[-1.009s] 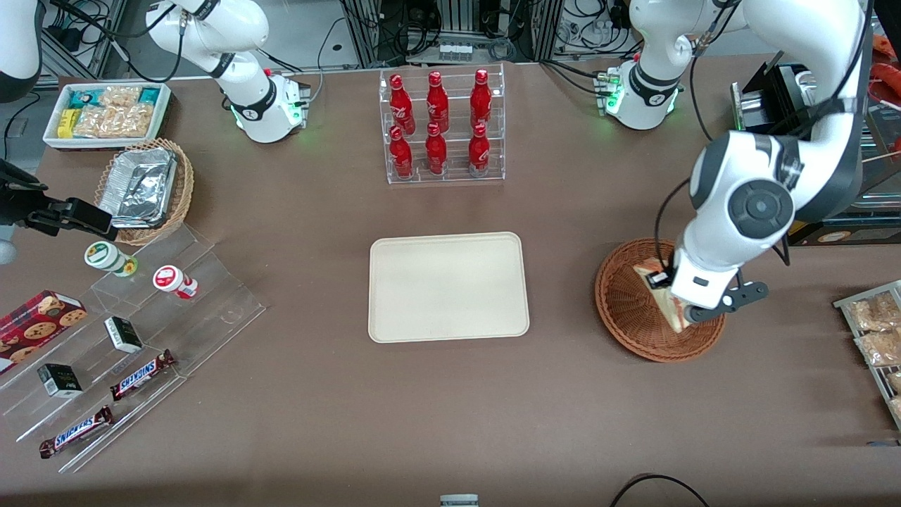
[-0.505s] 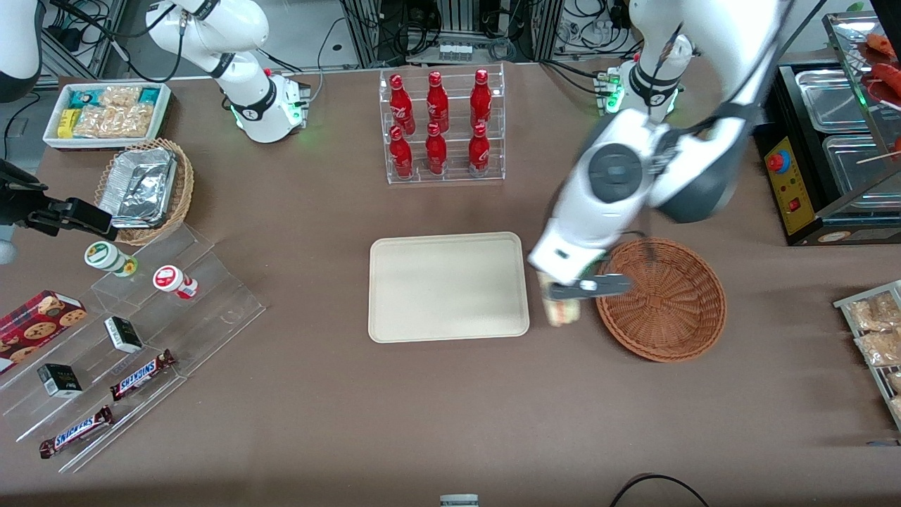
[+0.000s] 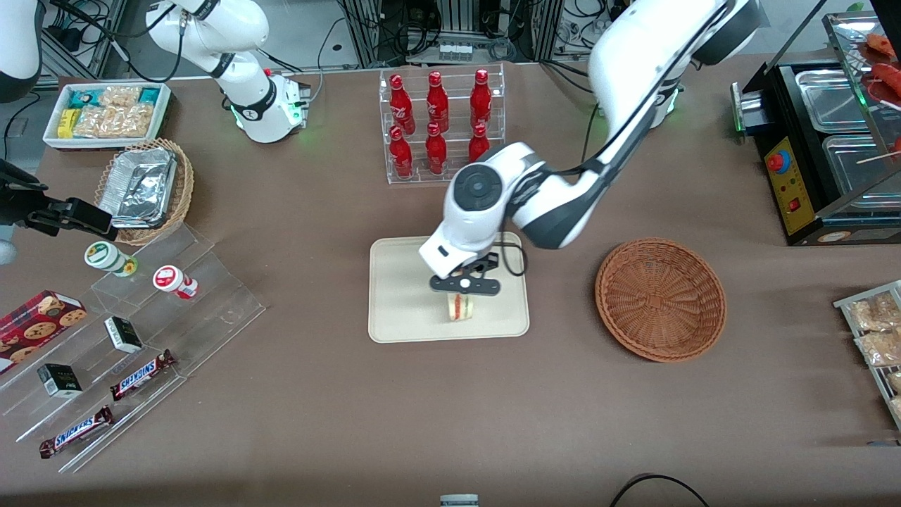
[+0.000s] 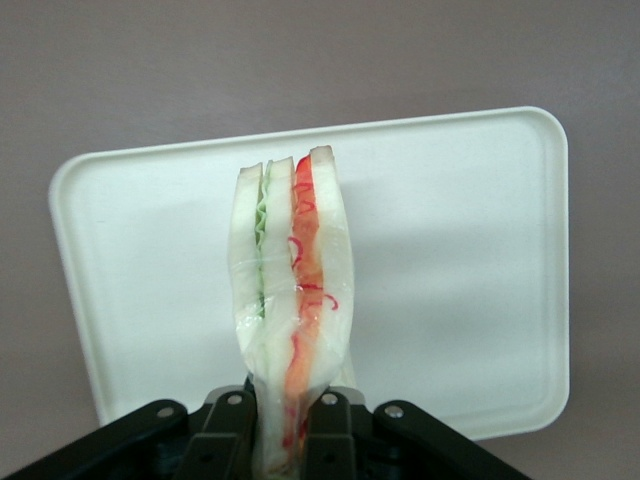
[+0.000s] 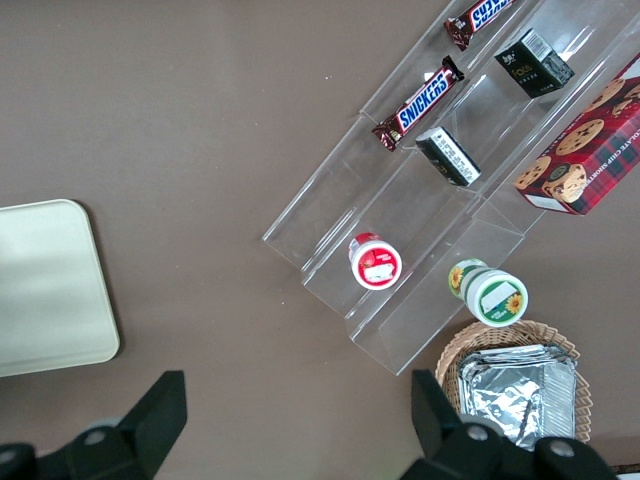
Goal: Place sandwich from basket to tray
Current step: 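Lift the sandwich and carry it over the cream tray, then lower the sandwich onto the tray and open the left gripper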
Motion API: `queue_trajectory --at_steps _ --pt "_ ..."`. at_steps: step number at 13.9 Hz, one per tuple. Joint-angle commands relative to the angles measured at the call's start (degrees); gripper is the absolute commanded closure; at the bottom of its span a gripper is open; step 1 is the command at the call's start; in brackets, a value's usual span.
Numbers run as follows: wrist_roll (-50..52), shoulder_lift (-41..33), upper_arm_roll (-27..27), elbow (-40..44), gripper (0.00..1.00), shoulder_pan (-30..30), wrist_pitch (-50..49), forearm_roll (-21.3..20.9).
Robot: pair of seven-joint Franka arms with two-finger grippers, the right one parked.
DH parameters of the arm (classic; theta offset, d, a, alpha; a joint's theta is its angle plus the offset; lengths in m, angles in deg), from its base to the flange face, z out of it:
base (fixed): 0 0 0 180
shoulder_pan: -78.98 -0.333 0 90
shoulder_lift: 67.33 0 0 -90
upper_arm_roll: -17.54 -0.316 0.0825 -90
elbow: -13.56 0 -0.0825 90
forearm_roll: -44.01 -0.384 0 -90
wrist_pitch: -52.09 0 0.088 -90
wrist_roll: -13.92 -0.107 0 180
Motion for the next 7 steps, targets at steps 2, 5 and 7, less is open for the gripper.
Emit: queue_trajectory --at_steps 2,5,7 --pt "6.5 4.8 -0.9 3.3 1.00 3.6 2.1 -5.3" --pt "7.7 6.5 -1.0 3.4 1.00 5.0 3.7 -7.6" --pt "9.0 7.6 -1.7 3.4 1.00 5.7 4.2 -8.6"
